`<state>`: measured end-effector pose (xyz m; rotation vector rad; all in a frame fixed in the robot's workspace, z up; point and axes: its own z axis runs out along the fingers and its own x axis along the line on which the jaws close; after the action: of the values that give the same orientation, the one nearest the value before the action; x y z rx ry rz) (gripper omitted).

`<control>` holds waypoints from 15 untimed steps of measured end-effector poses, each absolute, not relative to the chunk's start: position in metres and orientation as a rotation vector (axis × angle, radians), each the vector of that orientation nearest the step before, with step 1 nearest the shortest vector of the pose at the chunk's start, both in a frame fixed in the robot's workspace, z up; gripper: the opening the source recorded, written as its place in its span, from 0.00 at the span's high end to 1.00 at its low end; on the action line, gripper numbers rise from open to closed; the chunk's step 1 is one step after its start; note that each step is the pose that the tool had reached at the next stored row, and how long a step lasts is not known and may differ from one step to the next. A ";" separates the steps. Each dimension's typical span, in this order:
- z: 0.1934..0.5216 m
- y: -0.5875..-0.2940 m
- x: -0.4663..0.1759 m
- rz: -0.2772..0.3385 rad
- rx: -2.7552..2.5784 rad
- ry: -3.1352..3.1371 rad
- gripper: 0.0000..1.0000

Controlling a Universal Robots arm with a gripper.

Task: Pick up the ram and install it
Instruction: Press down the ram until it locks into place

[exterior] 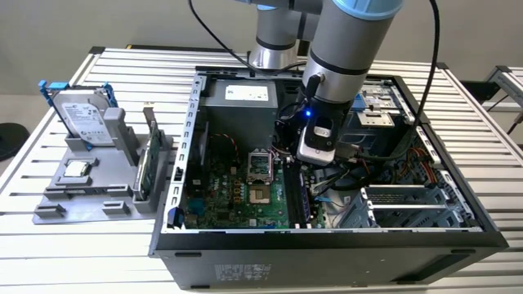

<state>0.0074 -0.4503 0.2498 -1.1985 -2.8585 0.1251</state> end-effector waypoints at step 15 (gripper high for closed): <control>0.250 -0.450 0.007 0.120 -1.412 -2.753 1.00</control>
<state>0.0073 -0.4503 0.2496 -1.4115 -2.7529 0.1201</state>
